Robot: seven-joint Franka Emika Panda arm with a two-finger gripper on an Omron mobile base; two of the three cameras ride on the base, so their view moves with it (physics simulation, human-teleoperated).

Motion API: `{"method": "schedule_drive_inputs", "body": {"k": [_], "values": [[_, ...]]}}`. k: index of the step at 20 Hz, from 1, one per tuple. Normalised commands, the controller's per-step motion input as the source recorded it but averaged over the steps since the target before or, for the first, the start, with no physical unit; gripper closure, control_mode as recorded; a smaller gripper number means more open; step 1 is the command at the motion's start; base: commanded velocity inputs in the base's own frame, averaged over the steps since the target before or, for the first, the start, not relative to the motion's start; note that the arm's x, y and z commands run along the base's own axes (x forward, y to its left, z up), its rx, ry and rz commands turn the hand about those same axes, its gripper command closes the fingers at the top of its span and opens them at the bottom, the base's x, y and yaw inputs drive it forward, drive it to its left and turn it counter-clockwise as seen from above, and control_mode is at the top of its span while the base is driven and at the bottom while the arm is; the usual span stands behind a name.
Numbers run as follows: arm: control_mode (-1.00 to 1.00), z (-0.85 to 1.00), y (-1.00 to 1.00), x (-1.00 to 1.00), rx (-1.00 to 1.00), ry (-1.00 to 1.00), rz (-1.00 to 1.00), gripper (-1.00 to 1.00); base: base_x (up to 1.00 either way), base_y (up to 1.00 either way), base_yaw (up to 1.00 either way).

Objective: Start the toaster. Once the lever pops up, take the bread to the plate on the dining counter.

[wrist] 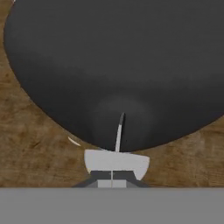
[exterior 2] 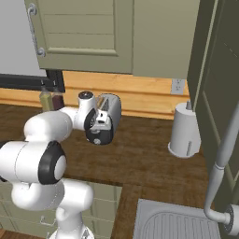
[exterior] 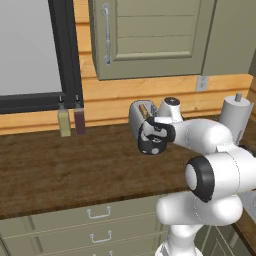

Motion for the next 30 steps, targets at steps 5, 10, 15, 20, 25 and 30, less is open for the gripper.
{"method": "schedule_drive_inputs", "body": {"k": [5, 10, 15, 20, 25, 30], "values": [[-1.0, -0.39, 0.0, -0.03, 0.0, 0.0, 0.0, 1.0, 0.0, 0.0, 0.0], [-1.0, -0.22, 0.06, 0.13, 0.0, 0.0, 0.0, 1.0, 0.0, 0.0, 0.0], [-1.0, -0.23, 0.15, 0.13, 0.0, 0.0, 0.01, 1.0, 0.0, 0.0, 0.0], [-1.0, -0.39, 0.17, 0.0, 0.0, 0.0, 0.02, 1.0, 0.0, 0.0, 0.0], [-1.0, 0.04, 0.09, -0.03, 0.0, -0.01, 0.05, 1.0, 0.0, 0.0, 0.0], [-1.0, 0.97, 0.0, -0.37, 0.0, -0.05, 0.09, 1.0, 0.0, 0.0, 0.0]]}}
